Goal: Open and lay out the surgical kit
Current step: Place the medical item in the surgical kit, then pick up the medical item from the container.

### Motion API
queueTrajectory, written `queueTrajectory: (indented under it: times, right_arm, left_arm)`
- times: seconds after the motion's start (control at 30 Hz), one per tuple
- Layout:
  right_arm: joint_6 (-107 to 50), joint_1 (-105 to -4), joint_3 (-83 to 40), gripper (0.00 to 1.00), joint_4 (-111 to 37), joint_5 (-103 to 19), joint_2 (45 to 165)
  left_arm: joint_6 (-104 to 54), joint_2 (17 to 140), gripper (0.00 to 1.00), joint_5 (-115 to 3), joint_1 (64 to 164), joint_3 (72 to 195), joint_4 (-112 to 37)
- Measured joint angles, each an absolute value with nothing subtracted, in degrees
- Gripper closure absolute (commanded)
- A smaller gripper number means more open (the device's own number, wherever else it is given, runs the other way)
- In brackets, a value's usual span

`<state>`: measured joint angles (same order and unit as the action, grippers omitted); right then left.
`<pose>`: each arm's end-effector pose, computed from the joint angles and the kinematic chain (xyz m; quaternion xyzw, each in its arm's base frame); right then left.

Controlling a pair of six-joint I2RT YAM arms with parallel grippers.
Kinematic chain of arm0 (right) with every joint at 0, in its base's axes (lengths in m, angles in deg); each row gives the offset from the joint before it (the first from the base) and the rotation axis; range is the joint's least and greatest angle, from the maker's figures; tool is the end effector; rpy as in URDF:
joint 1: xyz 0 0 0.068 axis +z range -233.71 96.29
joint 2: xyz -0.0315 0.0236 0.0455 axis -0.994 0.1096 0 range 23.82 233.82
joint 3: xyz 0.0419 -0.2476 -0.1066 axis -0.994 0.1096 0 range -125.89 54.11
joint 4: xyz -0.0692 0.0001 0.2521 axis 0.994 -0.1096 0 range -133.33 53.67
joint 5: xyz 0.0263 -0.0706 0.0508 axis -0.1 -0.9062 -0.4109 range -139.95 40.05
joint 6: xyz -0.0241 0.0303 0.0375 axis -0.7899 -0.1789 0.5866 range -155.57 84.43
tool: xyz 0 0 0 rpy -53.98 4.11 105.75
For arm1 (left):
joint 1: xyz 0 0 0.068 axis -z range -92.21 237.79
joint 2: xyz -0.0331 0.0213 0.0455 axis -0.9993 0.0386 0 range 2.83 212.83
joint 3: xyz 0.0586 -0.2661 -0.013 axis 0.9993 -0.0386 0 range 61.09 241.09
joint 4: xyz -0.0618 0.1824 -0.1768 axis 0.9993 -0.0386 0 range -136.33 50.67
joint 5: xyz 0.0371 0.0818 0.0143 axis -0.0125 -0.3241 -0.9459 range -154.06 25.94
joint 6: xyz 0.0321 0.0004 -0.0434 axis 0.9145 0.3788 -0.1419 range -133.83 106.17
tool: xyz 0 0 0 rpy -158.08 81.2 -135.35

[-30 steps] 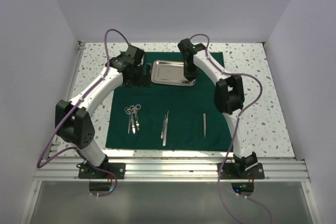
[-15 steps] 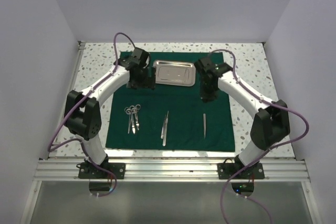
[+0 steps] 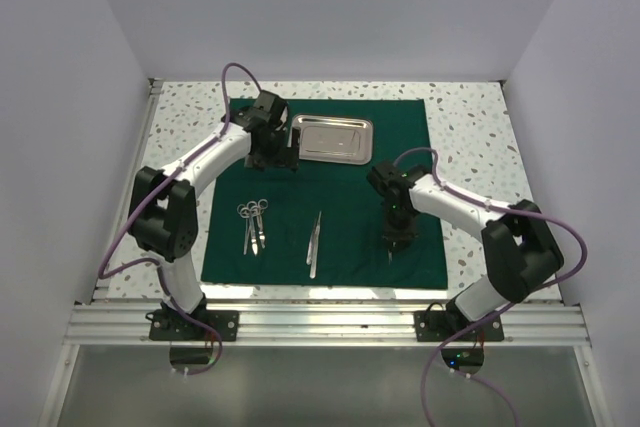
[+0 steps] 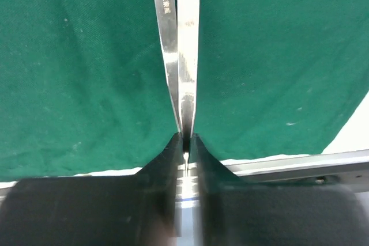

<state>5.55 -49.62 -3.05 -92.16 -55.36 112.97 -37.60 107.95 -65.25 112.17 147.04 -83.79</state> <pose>0.2171 0.1429 0.1893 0.0621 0.9968 -0.0257 0.0439 0.3543 -0.1598 0.2462 0.0028 0.9736 -0.0838 0.2124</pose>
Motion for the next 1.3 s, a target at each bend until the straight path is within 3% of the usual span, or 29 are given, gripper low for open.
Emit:
queueTrajectory:
  times: [0.03, 0.13, 0.3, 0.47, 0.6, 0.77, 1.0, 1.3]
  right_arm:
    - [5.99, -49.58, -2.81, 0.35, -91.86, -54.92, 113.01]
    - [5.64, -49.4, -2.88, 0.17, -91.66, -54.44, 113.1]
    - [4.28, -49.18, -9.83, 0.15, -96.23, -56.01, 114.56]
    - [1.09, -49.18, -33.11, 0.16, -102.52, -61.37, 120.42]
    - [-2.32, -49.55, -56.12, 0.34, -103.9, -64.32, 130.87]
    - [-5.92, -51.3, -76.78, 0.35, -105.56, -65.68, 148.51]
    - [-7.19, -56.83, -79.29, 0.35, -105.89, -64.91, 162.01]
    - [-8.24, -60.53, -82.28, 0.35, -102.59, -60.15, 165.95]
  left_arm:
    - [-37.6, 107.95, 0.11, -65.25, 112.17, 147.1, -83.77]
    - [-37.6, 107.95, 0.11, -65.25, 112.17, 147.13, -83.64]
    - [-37.6, 107.95, 0.11, -65.34, 112.17, 147.1, -83.49]
    - [-37.6, 107.93, 0.1, -65.8, 112.17, 147.02, -83.4]
    - [-37.6, 107.93, 0.1, -65.93, 112.17, 146.99, -83.27]
    - [-37.58, 107.91, 0.1, -66.02, 112.17, 146.99, -83.25]
    - [-37.16, 106.88, 0.1, -66.0, 111.91, 146.67, -83.14]
    - [-36.75, 105.88, 0.11, -66.0, 109.75, 146.1, -83.18]
